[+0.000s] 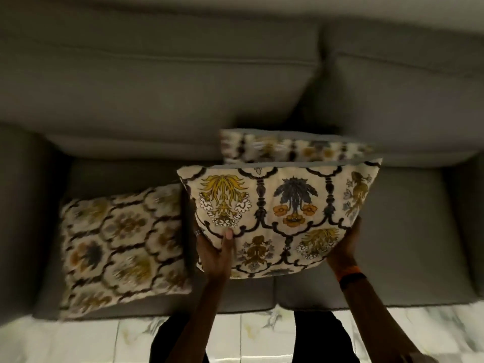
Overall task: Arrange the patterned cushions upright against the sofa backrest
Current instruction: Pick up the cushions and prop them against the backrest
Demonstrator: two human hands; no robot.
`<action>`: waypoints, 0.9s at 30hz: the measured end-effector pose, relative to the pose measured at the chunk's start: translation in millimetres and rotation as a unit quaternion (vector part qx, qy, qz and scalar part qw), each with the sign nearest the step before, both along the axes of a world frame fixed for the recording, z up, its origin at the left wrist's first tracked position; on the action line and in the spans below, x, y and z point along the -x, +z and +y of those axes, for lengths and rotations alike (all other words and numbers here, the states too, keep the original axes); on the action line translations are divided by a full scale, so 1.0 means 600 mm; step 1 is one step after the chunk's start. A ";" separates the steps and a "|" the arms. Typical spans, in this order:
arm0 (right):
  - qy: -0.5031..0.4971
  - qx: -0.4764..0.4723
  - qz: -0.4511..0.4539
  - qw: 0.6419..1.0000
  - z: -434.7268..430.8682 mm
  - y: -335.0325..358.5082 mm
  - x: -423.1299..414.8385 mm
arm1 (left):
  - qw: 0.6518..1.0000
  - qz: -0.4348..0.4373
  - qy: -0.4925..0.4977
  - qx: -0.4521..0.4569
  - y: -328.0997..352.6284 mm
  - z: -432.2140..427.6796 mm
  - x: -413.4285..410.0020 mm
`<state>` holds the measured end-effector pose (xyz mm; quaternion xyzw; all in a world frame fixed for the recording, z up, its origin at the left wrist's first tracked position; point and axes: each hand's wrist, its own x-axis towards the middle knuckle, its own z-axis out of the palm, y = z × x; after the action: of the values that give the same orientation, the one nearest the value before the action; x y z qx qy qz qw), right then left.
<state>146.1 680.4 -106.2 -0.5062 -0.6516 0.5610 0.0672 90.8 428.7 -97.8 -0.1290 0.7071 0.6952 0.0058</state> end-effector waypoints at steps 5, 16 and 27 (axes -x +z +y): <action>-0.096 0.045 0.114 0.988 0.319 0.014 -0.032 | 0.985 -0.043 -0.166 0.001 -0.019 0.309 -0.019; -0.208 0.054 0.150 0.965 0.853 -0.028 -0.044 | 0.937 -0.032 -0.347 0.030 -0.069 0.850 0.001; -0.195 -0.003 0.106 0.975 1.081 -0.130 -0.028 | 0.900 -0.018 -0.429 0.079 -0.162 1.086 0.014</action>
<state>163.2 1328.9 -183.9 -0.5612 -0.5314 0.5852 0.2455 82.3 1080.1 -194.8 0.1740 0.7461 0.5651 0.3063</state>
